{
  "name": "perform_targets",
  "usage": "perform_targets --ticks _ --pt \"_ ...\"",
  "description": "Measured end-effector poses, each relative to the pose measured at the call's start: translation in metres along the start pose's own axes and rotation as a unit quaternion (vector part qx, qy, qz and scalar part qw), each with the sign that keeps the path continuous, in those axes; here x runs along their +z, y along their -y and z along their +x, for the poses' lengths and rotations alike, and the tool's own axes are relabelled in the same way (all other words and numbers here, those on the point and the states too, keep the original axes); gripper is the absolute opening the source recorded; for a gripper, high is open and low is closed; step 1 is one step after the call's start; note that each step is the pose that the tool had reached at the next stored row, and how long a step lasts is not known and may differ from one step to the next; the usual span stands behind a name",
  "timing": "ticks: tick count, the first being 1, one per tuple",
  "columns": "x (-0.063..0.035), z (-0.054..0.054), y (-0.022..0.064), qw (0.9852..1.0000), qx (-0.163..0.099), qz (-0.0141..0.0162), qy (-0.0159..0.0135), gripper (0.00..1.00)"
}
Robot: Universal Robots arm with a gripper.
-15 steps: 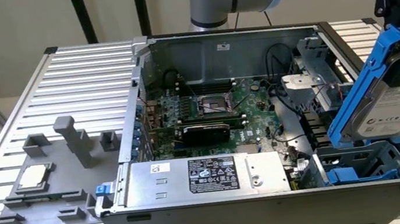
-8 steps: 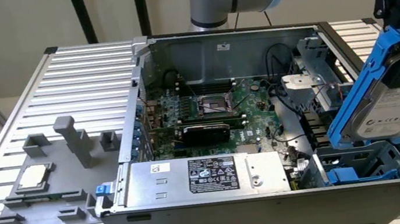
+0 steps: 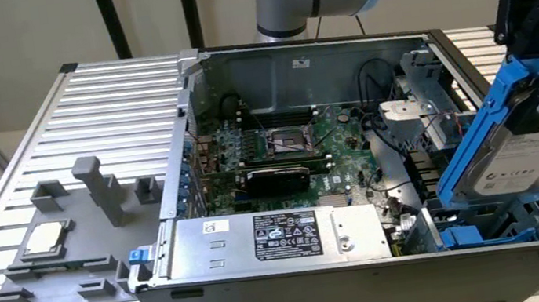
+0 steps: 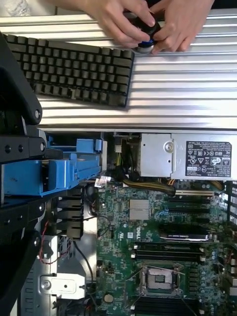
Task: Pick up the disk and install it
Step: 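Pick up the disk, then insert the disk into the insertion slot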
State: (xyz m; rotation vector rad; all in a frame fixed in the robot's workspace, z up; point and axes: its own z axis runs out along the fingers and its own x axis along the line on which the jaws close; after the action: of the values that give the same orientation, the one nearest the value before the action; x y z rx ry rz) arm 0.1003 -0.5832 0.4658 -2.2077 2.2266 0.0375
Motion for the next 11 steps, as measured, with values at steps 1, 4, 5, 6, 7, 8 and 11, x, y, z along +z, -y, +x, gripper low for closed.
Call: perform_targets --ticks 1,4,5,6,7,8,11 --pt "0.0019 0.000 0.0001 1.0000 0.000 0.0000 0.0000 0.00" --pt "0.0074 0.000 0.0010 1.0000 0.000 0.0000 0.0001 0.00" --pt "0.0092 0.000 0.0014 1.0000 0.000 0.0000 0.0001 0.00" --pt "0.0110 0.000 0.0018 1.0000 0.000 0.0000 0.0001 0.00" --pt "0.0128 0.000 0.0025 1.0000 0.000 0.0000 0.0002 0.00" --pt "0.0147 0.000 0.0031 1.0000 0.000 0.0000 0.0001 0.00" --pt "0.0190 0.000 0.0039 1.0000 0.001 0.0000 -0.0003 0.00"
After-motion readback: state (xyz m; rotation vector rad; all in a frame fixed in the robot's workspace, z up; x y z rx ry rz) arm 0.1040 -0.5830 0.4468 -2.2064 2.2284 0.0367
